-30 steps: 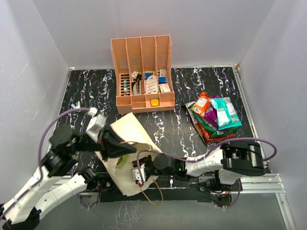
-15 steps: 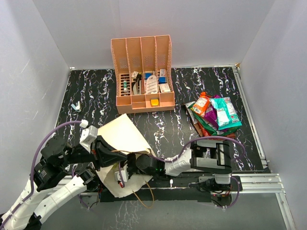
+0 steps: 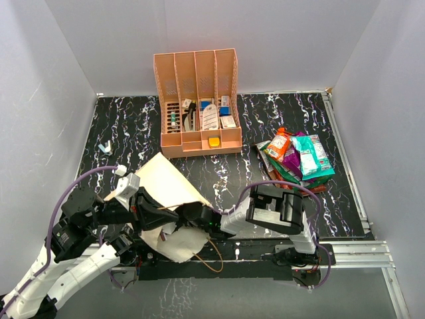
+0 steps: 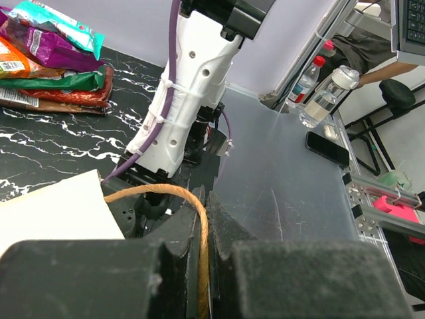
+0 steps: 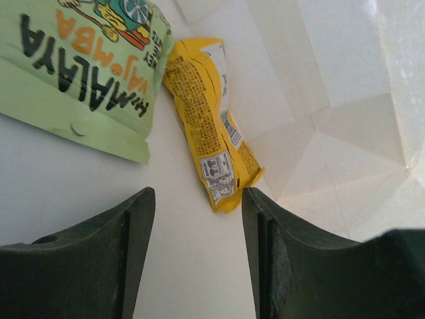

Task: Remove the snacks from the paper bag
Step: Take out the snack from the paper bag.

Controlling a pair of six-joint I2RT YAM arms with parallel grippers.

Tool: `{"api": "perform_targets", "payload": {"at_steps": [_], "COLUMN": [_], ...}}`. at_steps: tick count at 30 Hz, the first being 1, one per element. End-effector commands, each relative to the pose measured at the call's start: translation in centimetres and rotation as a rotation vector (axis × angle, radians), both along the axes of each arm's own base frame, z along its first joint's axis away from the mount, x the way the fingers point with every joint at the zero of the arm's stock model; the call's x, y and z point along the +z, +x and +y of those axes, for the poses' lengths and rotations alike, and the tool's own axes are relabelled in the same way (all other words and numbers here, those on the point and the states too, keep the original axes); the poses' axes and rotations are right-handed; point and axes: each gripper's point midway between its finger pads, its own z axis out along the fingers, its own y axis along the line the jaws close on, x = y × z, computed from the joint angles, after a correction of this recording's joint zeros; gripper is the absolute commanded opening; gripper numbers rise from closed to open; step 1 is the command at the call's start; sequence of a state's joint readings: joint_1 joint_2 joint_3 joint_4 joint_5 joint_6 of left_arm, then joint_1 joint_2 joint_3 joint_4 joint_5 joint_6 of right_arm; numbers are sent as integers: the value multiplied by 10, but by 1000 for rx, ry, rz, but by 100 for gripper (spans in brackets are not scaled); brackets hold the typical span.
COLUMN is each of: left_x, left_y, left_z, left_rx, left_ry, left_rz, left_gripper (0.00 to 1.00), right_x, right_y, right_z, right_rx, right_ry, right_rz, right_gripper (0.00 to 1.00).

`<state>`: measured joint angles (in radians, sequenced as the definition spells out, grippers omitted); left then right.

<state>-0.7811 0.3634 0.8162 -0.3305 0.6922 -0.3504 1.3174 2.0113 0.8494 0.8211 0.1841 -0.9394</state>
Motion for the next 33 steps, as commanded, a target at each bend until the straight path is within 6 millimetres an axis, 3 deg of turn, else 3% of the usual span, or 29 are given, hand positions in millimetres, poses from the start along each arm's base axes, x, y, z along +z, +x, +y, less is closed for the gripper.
{"api": "perform_targets", "payload": {"at_steps": [1,7,11,16,17,20,26,30,33], "left_x": [14,17,18,20,20,23,28,25,18], "left_y": [-5,-3,0,2,3,6,10,18,27], "left_z": [0,-3,-7,-14,-16,-20,-24,-17,-10], "left_rx": [-32,-40,-46,-73,-78,-83,-84,-1,82], "left_ry": [-27,-30,-24,-13,-9,-17,-25,-14,4], "left_rz": [-50,-55,-53,-42,-40,-43,-40,-38,-28], "left_gripper": [0,0,0,0,0,0,0,0,0], "right_x": [31,27,29,26,34,23,9,26,38], "right_y": [7,5,12,40,45,55,93,107,116], "right_z": [11,39,63,97,109,130,161,157,137], "right_rx": [32,112,128,112,126,172,188,171,149], "right_ry": [117,118,139,139,156,133,134,164,171], "right_rz": [-12,-42,-48,-66,-63,-39,23,10,2], "right_gripper": [59,69,70,72,72,72,50,24,16]}}
